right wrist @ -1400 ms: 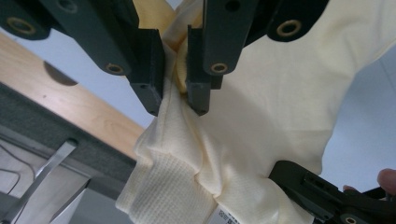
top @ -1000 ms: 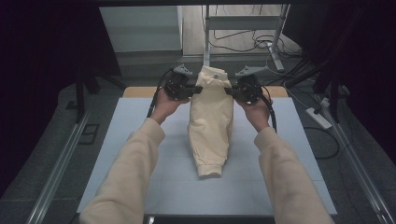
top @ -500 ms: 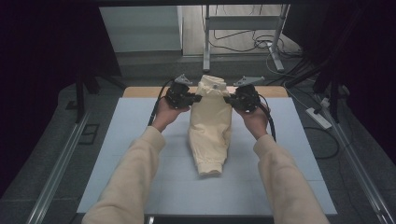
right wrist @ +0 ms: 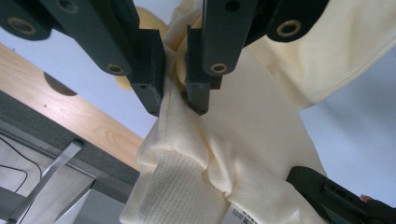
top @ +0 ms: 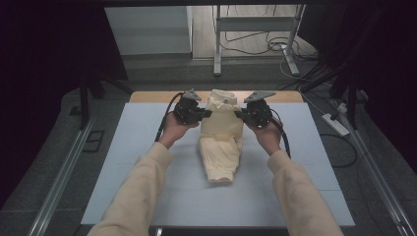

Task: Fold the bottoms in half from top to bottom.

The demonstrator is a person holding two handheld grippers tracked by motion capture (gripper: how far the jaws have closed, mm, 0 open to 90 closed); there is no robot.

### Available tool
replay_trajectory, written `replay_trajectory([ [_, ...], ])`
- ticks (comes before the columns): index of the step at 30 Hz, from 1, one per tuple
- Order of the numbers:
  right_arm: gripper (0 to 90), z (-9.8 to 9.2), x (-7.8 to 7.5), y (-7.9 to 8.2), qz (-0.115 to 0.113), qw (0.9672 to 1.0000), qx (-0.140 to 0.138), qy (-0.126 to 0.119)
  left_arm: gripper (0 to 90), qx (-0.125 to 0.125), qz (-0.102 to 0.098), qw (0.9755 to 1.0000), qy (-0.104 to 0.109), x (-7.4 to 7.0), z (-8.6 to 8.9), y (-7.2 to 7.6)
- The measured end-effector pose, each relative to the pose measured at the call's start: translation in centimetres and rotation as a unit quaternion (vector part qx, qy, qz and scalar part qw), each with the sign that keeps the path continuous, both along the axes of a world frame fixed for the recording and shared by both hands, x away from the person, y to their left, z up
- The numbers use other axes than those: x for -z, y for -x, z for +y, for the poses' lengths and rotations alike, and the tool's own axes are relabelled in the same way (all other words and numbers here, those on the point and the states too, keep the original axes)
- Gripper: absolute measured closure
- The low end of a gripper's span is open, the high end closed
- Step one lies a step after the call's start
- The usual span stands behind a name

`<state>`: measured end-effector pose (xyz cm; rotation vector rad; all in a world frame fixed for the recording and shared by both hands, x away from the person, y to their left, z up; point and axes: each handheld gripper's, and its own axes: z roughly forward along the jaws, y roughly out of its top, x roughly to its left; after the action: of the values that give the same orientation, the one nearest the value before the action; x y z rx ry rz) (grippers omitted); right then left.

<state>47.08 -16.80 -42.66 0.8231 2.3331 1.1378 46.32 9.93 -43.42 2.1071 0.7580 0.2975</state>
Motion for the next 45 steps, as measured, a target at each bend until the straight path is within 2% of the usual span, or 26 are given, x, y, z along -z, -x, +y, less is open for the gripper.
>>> replay_trajectory([
  [13,78.6,-0.1,1.4,1.3,0.020,0.9998,-0.006,-0.009,82.0,0.005,0.015,0.9998,0.010,1.6,0.2,1.5],
  [29,78.6,-0.4,2.0,2.6,0.031,0.9991,-0.024,-0.015,81.8,0.013,0.019,0.9997,0.012,2.3,0.4,2.9],
  [45,78.2,-0.4,4.0,3.8,0.048,0.9981,-0.038,-0.007,80.8,0.025,0.035,0.9990,0.008,4.3,0.5,4.3],
])
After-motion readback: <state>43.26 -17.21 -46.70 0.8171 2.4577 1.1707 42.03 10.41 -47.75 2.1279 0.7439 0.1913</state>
